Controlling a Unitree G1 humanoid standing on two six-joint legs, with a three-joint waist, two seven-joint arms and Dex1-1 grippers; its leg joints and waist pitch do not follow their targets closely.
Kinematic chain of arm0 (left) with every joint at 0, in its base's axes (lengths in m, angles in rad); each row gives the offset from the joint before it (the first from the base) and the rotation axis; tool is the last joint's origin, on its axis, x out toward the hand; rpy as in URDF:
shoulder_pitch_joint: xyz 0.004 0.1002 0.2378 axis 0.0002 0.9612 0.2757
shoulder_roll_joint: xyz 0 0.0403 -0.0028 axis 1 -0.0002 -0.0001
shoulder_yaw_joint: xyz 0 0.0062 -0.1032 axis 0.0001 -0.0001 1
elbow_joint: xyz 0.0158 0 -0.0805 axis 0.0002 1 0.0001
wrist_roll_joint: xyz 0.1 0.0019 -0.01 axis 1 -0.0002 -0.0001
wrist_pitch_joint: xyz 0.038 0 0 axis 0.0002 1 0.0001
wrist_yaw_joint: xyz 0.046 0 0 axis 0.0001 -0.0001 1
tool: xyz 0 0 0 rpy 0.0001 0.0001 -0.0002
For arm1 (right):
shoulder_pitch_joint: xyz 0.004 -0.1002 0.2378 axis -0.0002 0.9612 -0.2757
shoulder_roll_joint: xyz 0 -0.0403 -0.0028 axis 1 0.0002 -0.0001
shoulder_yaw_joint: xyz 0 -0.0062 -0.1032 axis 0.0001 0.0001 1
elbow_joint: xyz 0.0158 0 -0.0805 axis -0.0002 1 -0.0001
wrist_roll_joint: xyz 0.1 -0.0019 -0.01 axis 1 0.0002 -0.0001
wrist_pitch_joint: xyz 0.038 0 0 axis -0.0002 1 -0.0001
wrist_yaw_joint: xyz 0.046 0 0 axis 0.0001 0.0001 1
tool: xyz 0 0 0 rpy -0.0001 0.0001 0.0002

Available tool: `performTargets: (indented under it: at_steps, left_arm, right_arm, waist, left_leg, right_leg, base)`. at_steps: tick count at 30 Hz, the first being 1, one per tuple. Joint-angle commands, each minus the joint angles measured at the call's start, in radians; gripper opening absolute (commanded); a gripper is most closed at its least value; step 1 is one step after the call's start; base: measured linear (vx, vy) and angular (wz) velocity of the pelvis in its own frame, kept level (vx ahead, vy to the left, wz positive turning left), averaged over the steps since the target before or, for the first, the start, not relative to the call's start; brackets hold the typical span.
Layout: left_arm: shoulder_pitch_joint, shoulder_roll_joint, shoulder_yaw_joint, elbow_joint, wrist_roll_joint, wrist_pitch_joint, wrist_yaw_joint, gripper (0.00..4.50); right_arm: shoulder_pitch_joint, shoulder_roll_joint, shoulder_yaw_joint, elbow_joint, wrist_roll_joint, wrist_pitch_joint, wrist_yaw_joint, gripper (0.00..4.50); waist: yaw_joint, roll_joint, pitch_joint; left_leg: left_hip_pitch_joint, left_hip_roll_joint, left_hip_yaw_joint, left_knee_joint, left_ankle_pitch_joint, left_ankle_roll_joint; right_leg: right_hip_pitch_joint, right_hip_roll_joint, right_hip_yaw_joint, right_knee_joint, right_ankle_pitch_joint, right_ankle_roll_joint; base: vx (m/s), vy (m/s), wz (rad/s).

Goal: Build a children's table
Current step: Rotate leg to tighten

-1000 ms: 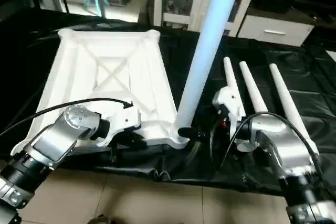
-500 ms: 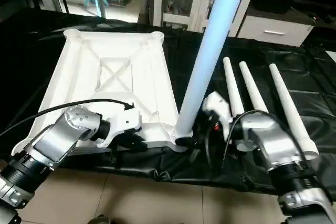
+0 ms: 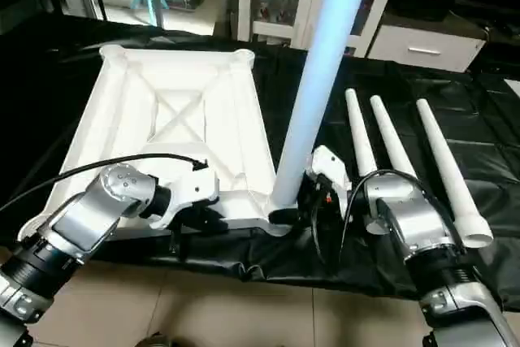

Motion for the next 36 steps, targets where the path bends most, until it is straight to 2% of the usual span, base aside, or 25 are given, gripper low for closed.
performTargets:
  at_steps: [1, 9, 10, 12, 14, 16, 18, 21, 23, 24, 25, 26, 28, 29, 30, 31, 34, 36]
  left_arm:
    - [-0.019, -0.015, -0.024, -0.025, 0.0, -0.017, -0.018, 0.0]
    - [-0.018, -0.013, -0.023, -0.022, 0.0, -0.018, -0.019, 0.0]
    - [-0.016, -0.016, -0.02, -0.021, -0.002, -0.015, -0.013, 0.0]
    - [-0.015, -0.018, -0.019, -0.021, -0.003, -0.014, -0.011, 0.0]
    - [-0.011, -0.027, -0.004, -0.018, -0.012, -0.014, 0.003, 0.0]
    - [-0.009, -0.049, 0.022, -0.007, -0.027, -0.008, 0.032, 0.0]
    - [-0.008, -0.067, 0.041, 0.002, -0.038, -0.004, 0.051, 0.0]
    - [-0.019, -0.13, 0.097, 0.041, -0.069, 0.01, 0.121, 0.0]
    - [-0.052, -0.205, 0.141, 0.11, -0.063, 0.026, 0.238, 0.0]
    - [-0.058, -0.214, 0.146, 0.121, -0.06, 0.025, 0.256, 0.0]
    - [-0.061, -0.219, 0.149, 0.127, -0.058, 0.025, 0.267, 0.0]
    - [-0.077, -0.245, 0.163, 0.155, -0.05, 0.035, 0.317, 0.0]
    - [-0.11, -0.292, 0.189, 0.207, -0.036, 0.052, 0.406, 0.0]
    - [-0.133, -0.323, 0.208, 0.242, -0.027, 0.059, 0.467, 0.0]
    - [-0.152, -0.345, 0.223, 0.269, -0.019, 0.055, 0.51, 0.0]
    - [-0.157, -0.351, 0.228, 0.277, -0.016, 0.052, 0.522, 0.0]
    - [-0.18, -0.375, 0.246, 0.306, -0.004, 0.017, 0.575, 0.0]
    - [-0.183, -0.375, 0.243, 0.311, -0.003, 0.011, 0.576, 0.0]
  right_arm:
    - [-0.006, 0.008, 0.017, 0.016, -0.016, -0.015, 0.022, 2.79]
    - [0.002, 0.016, 0.013, 0.026, -0.021, -0.02, 0.019, 2.59]
    - [0.01, 0.029, -0.006, 0.043, -0.012, -0.008, -0.012, 2.59]
    - [0.011, 0.033, -0.012, 0.049, -0.01, -0.007, -0.021, 2.58]
    - [0.01, 0.067, -0.049, 0.102, -0.014, -0.018, -0.118, 2.58]
    - [0.011, 0.098, -0.078, 0.141, -0.015, -0.009, -0.204, 2.58]
    - [0.015, 0.119, -0.09, 0.15, -0.015, -0.005, -0.251, 2.57]
    - [0.019, 0.199, -0.122, 0.182, -0.032, -0.001, -0.422, 2.57]
    - [-0.006, 0.294, -0.141, 0.24, -0.052, -0.002, -0.596, 2.57]
    - [-0.013, 0.307, -0.146, 0.253, -0.052, -0.001, -0.621, 2.57]
    - [-0.017, 0.316, -0.149, 0.26, -0.052, -0.001, -0.636, 2.57]
    - [-0.037, 0.348, -0.158, 0.299, -0.06, -0.006, -0.711, 2.57]
    - [-0.079, 0.409, -0.173, 0.373, -0.081, -0.021, -0.875, 2.57]
    - [-0.108, 0.451, -0.183, 0.422, -0.093, -0.031, -0.984, 2.57]
    - [-0.131, 0.485, -0.188, 0.454, -0.102, -0.042, -1.047, 2.57]
    - [-0.137, 0.495, -0.19, 0.462, -0.104, -0.045, -1.062, 2.57]
    - [-0.176, 0.545, -0.187, 0.499, -0.125, -0.071, -1.097, 2.57]
    - [-0.189, 0.553, -0.183, 0.515, -0.133, -0.085, -1.103, 2.57]
  waist:
    - [-0.006, 0.003, -0.074]
    - [-0.007, 0.003, -0.074]
    - [-0.008, 0.002, -0.074]
    - [-0.008, 0.002, -0.074]
    - [-0.012, 0.003, -0.07]
    - [-0.019, 0.004, -0.066]
    - [-0.028, 0.002, -0.067]
    - [-0.037, -0.002, -0.067]
    - [-0.05, -0.003, -0.066]
    - [-0.055, -0.004, -0.066]
    - [-0.056, -0.004, -0.067]
    - [-0.058, -0.003, -0.067]
    - [-0.061, -0.002, -0.065]
    - [-0.065, -0.002, -0.065]
    - [-0.067, -0.003, -0.067]
    - [-0.069, -0.002, -0.067]
    - [-0.066, -0.003, -0.072]
    - [-0.065, -0.001, -0.072]
  left_leg:
    - [0.01, 0.028, 0.0, -0.066, -0.112, 0.06]
    - [0.011, 0.028, -0.001, -0.066, -0.114, 0.059]
    - [0.01, 0.027, 0.0, -0.066, -0.114, 0.059]
    - [0.009, 0.027, 0.0, -0.066, -0.118, 0.059]
    - [0.01, 0.027, -0.001, -0.069, -0.145, 0.048]
    - [0.014, 0.026, -0.003, -0.074, -0.208, 0.018]
    - [0.012, 0.025, -0.006, -0.076, -0.215, 0.005]
    - [0.009, 0.022, -0.006, -0.076, -0.221, 0.002]
    - [0.008, 0.02, -0.007, -0.077, -0.225, -0.006]
    - [0.01, 0.017, -0.008, -0.076, -0.233, -0.009]
    - [0.009, 0.018, -0.009, -0.077, -0.233, -0.009]
    - [0.011, 0.017, -0.006, -0.075, -0.233, -0.002]
    - [0.01, 0.016, -0.008, -0.077, -0.232, -0.008]
    - [0.006, 0.014, -0.006, -0.076, -0.224, -0.01]
    - [0.014, 0.015, -0.008, -0.077, -0.238, -0.02]
    - [0.014, 0.014, -0.008, -0.076, -0.24, -0.021]
    - [0.01, 0.016, -0.006, -0.077, -0.209, 0.003]
    - [0.008, 0.017, -0.005, -0.077, -0.198, 0.01]
  right_leg:
    - [0.063, -0.065, 0.054, -0.062, -0.074, -0.244]
    - [0.062, -0.064, 0.054, -0.062, -0.078, -0.242]
    - [0.063, -0.064, 0.054, -0.063, -0.078, -0.243]
    - [0.063, -0.065, 0.054, -0.064, -0.084, -0.242]
    - [0.06, -0.065, 0.053, -0.069, -0.129, -0.234]
    - [0.058, -0.067, 0.051, -0.084, -0.239, -0.206]
    - [0.062, -0.068, 0.052, -0.084, -0.257, -0.19]
    - [0.061, -0.067, 0.05, -0.09, -0.291, -0.171]
    - [0.056, -0.066, 0.048, -0.094, -0.339, -0.154]
    - [0.055, -0.067, 0.047, -0.098, -0.366, -0.149]
    - [0.057, -0.067, 0.046, -0.098, -0.373, -0.146]
    - [0.051, -0.068, 0.049, -0.101, -0.376, -0.145]
    - [0.053, -0.066, 0.046, -0.101, -0.394, -0.138]
    - [0.049, -0.065, 0.048, -0.101, -0.393, -0.13]
    - [0.047, -0.066, 0.046, -0.103, -0.404, -0.125]
    - [0.046, -0.065, 0.047, -0.102, -0.399, -0.124]
    - [0.051, -0.062, 0.049, -0.09, -0.27, -0.145]
    - [0.053, -0.063, 0.05, -0.085, -0.234, -0.156]
  base:
    - [0.0, 0.0, 0.0]
    - [0.0, 0.0, 0.0]
    - [0.0, 0.0, 0.0]
    - [0.0, 0.0, 0.0]
    - [0.0, 0.0, 0.0]
    - [0.0, 0.0, 0.0]
    - [0.0, 0.0, 0.0]
    - [0.0, 0.0, 0.0]
    - [0.0, 0.0, 0.0]
    - [0.0, 0.0, 0.0]
    - [0.0, 0.0, 0.0]
    - [0.0, 0.0, 0.0]
    - [0.0, 0.0, 0.0]
    - [0.0, 0.0, 0.0]
    - [0.0, 0.0, 0.0]
    - [0.0, 0.0, 0.0]
    - [0.0, 0.0, 0.0]
    - [0.0, 0.0, 0.0]
